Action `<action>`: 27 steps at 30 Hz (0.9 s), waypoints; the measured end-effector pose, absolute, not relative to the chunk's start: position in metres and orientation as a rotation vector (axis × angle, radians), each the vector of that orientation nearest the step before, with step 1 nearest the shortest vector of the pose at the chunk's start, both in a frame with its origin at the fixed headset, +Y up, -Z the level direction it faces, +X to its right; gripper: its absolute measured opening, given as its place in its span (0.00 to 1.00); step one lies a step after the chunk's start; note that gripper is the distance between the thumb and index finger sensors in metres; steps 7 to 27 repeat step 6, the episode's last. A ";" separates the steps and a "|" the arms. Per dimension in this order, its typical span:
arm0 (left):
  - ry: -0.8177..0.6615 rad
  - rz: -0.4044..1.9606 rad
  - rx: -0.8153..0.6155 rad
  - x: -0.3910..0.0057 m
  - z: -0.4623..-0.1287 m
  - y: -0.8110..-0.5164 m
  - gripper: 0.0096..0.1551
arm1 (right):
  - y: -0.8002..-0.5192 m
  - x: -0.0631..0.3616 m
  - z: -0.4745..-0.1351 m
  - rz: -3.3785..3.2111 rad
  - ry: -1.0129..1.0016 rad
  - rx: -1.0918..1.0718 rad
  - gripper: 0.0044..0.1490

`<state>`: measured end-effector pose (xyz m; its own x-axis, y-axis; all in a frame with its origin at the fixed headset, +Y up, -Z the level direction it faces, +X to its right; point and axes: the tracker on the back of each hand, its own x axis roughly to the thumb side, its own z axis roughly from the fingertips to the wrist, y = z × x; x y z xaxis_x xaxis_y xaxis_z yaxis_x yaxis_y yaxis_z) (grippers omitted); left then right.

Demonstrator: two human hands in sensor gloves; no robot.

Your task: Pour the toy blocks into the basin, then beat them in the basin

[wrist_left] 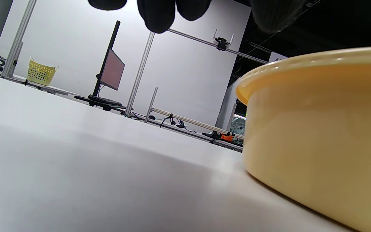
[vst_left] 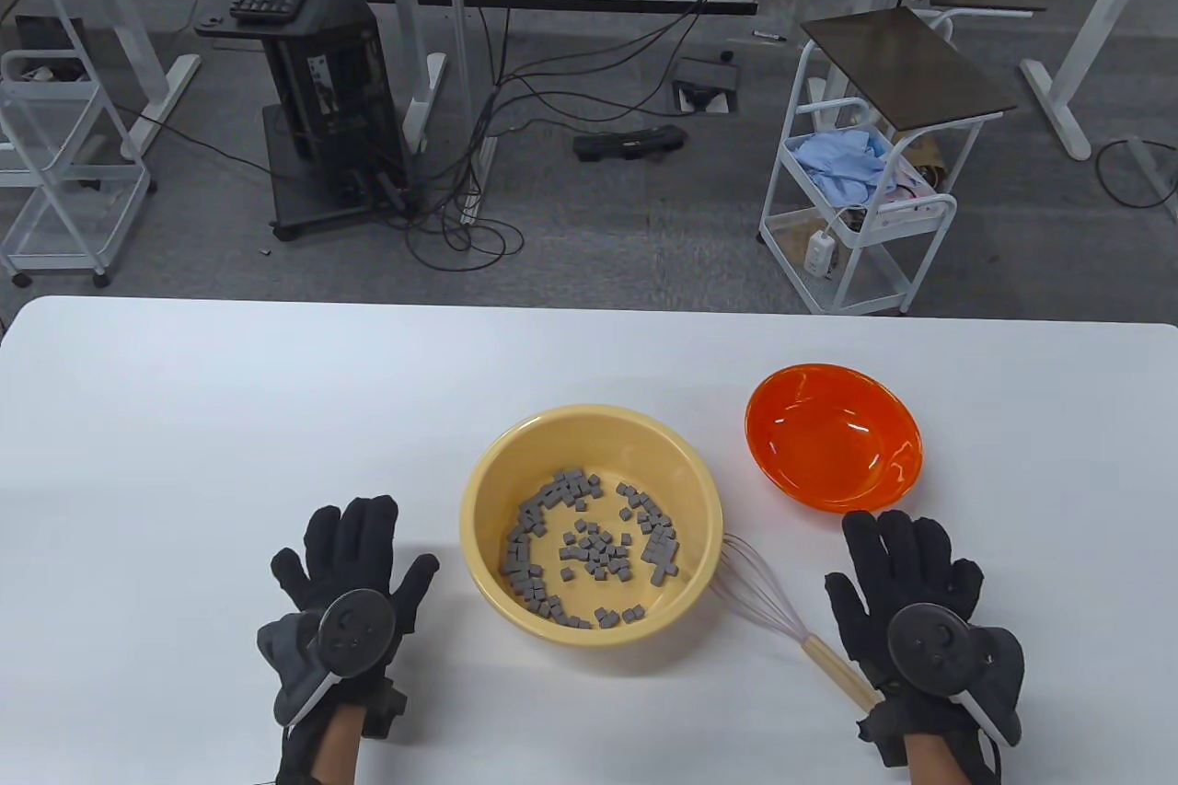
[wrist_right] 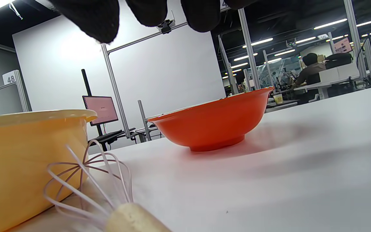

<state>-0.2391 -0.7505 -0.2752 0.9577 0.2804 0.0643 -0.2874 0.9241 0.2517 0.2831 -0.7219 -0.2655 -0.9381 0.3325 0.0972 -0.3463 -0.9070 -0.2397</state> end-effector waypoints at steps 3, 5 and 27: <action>-0.030 0.282 0.267 -0.239 -0.274 -0.751 0.45 | -0.721 0.284 -0.264 2.758 -0.378 0.069 0.40; -0.026 0.277 0.271 -0.241 -0.272 -0.751 0.45 | -0.720 0.285 -0.263 2.744 -0.390 0.062 0.40; -0.024 0.277 0.272 -0.241 -0.271 -0.751 0.45 | -0.720 0.285 -0.263 2.738 -0.396 0.061 0.40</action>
